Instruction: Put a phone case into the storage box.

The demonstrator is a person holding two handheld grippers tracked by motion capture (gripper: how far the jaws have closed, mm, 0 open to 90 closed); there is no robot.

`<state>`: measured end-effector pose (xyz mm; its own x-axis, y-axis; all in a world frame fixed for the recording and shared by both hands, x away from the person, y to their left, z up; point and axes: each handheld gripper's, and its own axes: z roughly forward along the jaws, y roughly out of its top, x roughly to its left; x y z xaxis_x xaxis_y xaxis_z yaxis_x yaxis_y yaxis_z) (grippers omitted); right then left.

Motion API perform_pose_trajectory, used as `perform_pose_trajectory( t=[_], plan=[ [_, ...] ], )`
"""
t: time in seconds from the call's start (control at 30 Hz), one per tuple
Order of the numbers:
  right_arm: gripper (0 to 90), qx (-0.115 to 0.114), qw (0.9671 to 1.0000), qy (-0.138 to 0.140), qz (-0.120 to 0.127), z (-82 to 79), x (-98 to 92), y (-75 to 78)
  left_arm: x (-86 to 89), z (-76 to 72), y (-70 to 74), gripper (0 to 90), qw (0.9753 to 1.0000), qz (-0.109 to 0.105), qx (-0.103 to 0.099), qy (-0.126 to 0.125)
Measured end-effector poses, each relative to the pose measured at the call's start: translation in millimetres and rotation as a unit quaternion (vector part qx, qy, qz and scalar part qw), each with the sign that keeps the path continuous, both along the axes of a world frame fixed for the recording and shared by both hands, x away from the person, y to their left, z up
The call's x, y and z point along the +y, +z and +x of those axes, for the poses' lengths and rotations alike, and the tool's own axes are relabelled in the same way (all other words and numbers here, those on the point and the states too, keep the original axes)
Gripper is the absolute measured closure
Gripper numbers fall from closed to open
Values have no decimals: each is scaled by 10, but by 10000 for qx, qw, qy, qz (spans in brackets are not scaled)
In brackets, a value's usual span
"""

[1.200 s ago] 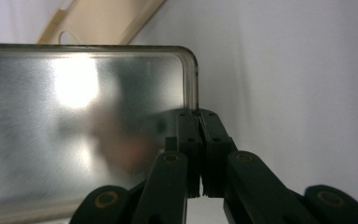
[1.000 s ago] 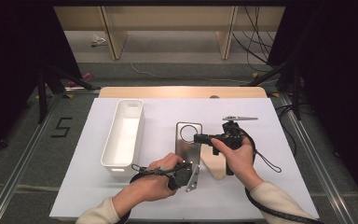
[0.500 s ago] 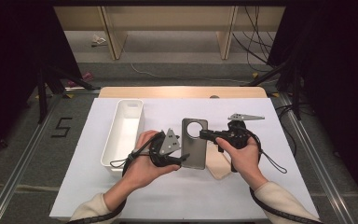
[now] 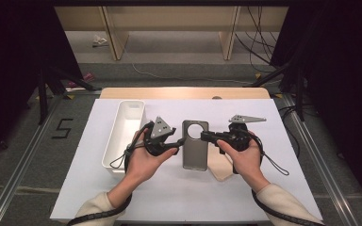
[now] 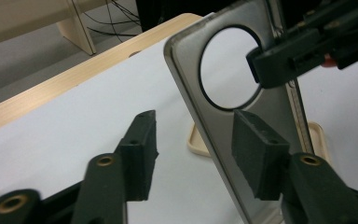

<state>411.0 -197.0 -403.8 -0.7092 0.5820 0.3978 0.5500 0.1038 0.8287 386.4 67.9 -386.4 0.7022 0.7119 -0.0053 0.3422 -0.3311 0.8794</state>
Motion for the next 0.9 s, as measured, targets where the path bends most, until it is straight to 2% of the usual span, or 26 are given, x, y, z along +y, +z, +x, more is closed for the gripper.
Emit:
perform_pose_trajectory(
  t=[0.13, 0.27, 0.53, 0.9],
  plan=[
    [816, 0, 10000, 26, -13, -5, 14, -8, 3, 81, 68, 589, 9991, -390, 147, 104],
    [816, -9, 10000, 33, -9, -7, 21, -10, -9, 141, 89, 642, 9972, -645, 313, 193],
    [815, -20, 10000, 30, 7, -9, 20, -6, -22, 159, 45, 718, 9956, -769, 449, 278],
    [815, -41, 10000, 52, 4, -17, 36, -13, -22, 154, 45, 807, 9938, -941, 436, 391]
  ],
)
